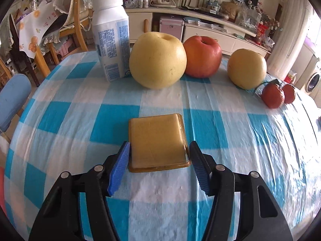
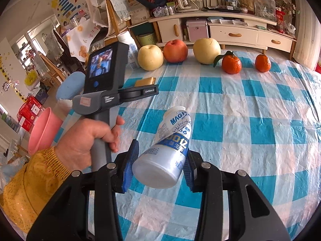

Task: Collect trash
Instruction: 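Lift both items and carry them to the orange bucket with both tools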

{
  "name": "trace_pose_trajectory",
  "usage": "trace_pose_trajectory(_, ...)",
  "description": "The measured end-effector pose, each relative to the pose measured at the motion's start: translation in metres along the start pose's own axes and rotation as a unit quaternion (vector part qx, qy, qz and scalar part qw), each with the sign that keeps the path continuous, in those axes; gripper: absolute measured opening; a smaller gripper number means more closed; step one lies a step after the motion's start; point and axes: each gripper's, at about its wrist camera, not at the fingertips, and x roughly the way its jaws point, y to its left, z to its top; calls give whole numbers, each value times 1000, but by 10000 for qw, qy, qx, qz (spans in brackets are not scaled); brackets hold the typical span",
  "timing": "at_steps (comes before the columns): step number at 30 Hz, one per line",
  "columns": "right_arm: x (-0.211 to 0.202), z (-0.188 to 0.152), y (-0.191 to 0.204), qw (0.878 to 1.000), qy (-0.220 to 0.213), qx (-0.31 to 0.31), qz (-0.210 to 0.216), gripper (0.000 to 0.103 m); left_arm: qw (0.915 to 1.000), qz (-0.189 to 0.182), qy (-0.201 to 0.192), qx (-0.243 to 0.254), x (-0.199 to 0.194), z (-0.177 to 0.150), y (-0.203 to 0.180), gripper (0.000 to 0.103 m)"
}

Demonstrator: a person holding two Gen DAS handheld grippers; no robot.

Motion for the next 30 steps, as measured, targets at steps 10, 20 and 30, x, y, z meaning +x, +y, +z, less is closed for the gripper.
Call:
trace_pose_trajectory(10, 10, -5, 3, 9999, 116, -119, 11, 43, 9997, -243, -59, -84, -44, -51, 38, 61)
trace_pose_trajectory(20, 20, -12, 22, 9988, 173, -448, -5, 43, 9993, -34, -340, -140, -96, -88, 75, 61)
trace_pose_trajectory(30, 24, -16, 47, 9968, 75, -789, -50, 43, 9959, 391, -787, -207, -137, -101, 107, 61)
